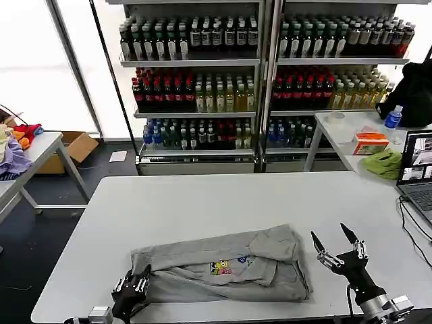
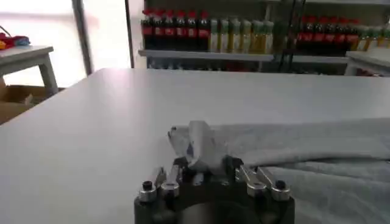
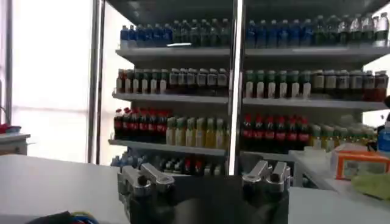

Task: Fold and organize the clothes.

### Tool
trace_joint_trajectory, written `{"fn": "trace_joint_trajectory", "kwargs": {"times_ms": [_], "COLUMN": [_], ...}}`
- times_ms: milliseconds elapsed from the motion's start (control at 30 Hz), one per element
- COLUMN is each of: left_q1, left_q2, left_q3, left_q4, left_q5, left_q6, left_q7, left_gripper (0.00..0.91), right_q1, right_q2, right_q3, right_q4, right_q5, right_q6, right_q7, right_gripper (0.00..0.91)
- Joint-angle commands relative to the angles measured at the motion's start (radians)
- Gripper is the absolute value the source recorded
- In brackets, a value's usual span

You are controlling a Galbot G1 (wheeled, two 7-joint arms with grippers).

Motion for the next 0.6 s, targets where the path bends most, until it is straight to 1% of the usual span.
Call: {"fn": "trace_joint_trajectory", "kwargs": {"times_ms": [33, 200, 333, 467, 533, 600], "left_q1": [-0.007, -0.012, -0.026, -0.034, -0.036, -0.037], "left_q2": [-0.016, -0.014, -0.023, -0.019, -0.005, 0.010], "left_q3": [0.016, 0.008, -0.001, -0.040, -0.076, -0.114], "left_q4": [0.045, 0.044, 0.067, 0.071, 0.070, 0.065], "left_q5": [0.021, 0.010, 0.010, 0.011, 0.014, 0.010], "left_q6": [-0.032, -0.032, -0.047, -0.070, -0.092, -0.094], "left_q7": [0.010, 0.014, 0.026, 0.042, 0.070, 0.085], "left_gripper": [0.010, 0.010, 0.010, 0.010, 0.010, 0.010], "right_q1": [-0.003, -0.004, 0.008, 0.011, 0.013, 0.013], "right_q2": [0.004, 0.004, 0.009, 0.006, 0.003, 0.001], "right_q3": [0.001, 0.007, 0.010, 0.018, 0.022, 0.023], "right_q4": [0.011, 0.021, 0.020, 0.024, 0.027, 0.031], "right_q5": [0.039, 0.051, 0.091, 0.102, 0.105, 0.110], "right_q6": [-0.001, -0.006, -0.023, -0.027, -0.028, -0.030], "right_q7": [0.005, 0.012, 0.040, 0.048, 0.055, 0.061], "right_gripper": [0.907, 0.907, 0.907, 0.907, 0.907, 0.907]}}
